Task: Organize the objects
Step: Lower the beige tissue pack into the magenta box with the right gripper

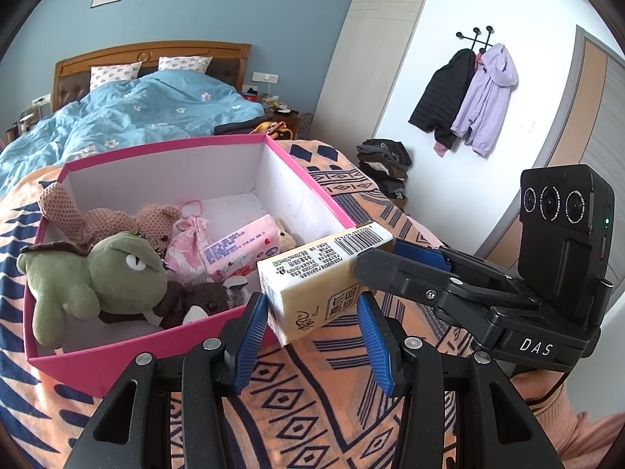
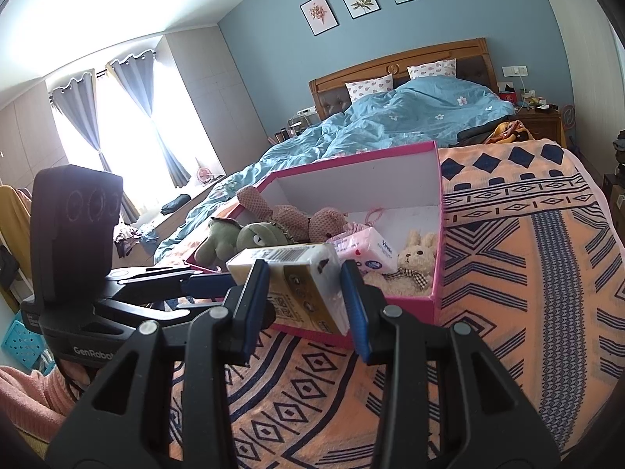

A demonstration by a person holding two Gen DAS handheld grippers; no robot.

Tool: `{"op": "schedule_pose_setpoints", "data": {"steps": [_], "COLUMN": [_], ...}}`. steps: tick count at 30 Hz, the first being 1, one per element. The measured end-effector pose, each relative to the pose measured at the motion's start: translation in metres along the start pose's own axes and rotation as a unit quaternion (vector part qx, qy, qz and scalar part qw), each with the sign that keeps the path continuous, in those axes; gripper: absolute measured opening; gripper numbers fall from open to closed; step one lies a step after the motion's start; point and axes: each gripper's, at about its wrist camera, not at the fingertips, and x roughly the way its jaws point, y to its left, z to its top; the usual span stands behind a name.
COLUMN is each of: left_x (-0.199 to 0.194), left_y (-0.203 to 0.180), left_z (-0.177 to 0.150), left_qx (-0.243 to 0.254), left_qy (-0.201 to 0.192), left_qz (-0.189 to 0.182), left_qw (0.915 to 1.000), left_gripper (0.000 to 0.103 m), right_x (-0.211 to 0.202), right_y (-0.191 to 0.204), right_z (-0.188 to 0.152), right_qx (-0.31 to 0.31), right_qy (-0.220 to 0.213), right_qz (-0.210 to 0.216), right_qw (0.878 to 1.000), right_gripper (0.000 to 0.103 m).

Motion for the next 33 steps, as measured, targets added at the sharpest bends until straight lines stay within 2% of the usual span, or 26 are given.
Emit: {"op": "schedule_pose_setpoints", "data": {"steps": [33], "left_x": [0.0013], "left_y": [0.0044], "left_z": [0.0093], "left_qx": [0.007], "left_qy": [-0.003], "left_qz": [0.008], "left_qw": [0.9999], "left_gripper": [0.048], "right_x": [0.0042], "right_y": [-0.0020], "right_z": [0.0075], "right_qx": [-0.003], "right_qy": [-0.003], "right_qz": [-0.002], "right_qw": [1.000], "right_gripper": [0.041]}}
